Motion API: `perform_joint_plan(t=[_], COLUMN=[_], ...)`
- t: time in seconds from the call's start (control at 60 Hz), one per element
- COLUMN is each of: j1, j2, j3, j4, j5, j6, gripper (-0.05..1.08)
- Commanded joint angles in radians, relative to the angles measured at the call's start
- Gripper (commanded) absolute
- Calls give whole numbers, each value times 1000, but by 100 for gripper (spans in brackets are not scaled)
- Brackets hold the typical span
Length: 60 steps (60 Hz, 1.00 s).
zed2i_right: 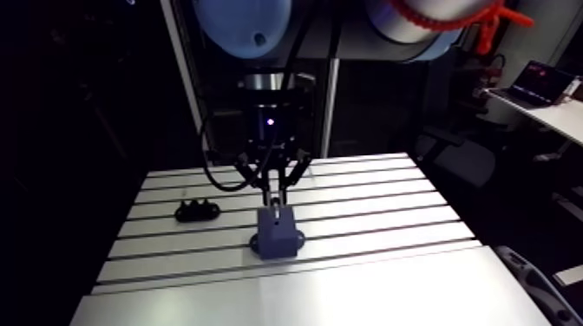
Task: Pick up the M10 bolt and insert it into the hole until fully seated.
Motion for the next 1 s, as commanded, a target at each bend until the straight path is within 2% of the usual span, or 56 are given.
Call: perform_joint_plan(t=[0.017, 0.317, 1.0], j1=[0, 1, 1], j2=[9, 49, 64], j3=[-21, -48, -49], j4=[40, 76, 73], j5=[-1, -6, -9], j6=[1, 1, 1], gripper=[108, 108, 108])
